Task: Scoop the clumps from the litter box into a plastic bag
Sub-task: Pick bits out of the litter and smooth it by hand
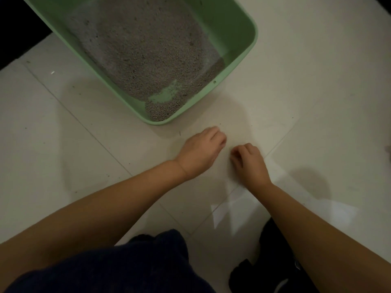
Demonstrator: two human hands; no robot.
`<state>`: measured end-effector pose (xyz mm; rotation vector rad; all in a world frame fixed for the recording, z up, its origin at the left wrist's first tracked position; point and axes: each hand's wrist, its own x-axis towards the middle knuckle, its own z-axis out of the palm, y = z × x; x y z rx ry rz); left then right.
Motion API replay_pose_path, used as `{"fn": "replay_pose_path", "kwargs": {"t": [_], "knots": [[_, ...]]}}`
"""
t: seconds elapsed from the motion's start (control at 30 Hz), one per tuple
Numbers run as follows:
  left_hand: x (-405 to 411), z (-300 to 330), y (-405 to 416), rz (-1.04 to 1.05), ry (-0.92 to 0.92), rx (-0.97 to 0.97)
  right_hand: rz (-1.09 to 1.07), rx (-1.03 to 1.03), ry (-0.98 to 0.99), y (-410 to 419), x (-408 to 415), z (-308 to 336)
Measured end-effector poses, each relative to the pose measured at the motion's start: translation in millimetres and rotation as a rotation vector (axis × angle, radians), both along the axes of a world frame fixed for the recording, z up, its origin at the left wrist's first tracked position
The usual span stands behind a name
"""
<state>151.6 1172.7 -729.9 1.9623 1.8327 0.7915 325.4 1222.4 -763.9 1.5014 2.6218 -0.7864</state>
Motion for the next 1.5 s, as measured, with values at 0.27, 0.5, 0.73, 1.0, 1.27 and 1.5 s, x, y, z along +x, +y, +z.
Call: {"fn": "replay_pose_path", "kwargs": {"t": [0.27,0.5,0.73,1.0,1.27,1.5], "knots": [[-104,88,46,0.506,0.066,0.078,0.059,0.055,-0.098,0,-6,-1],[-96,81,39,0.39,0.096,0.004,-0.09,0.24,0.527,50,-100,101],[-6,21,0,0.104,0.006,-0.246,0.159,0.194,0.391,106,-164,116],[-4,-34,8,-0.048,0.184,-0.366,-0.237,0.047,0.377,61,-58,64],[-12,-41,7,-0.09,0.234,-0.227,-0.121,-0.075,0.155,36,-50,16],[-30,61,-19,0.038,-0.11,0.241,0.145,0.004,0.051,27,-66,-1]]}}
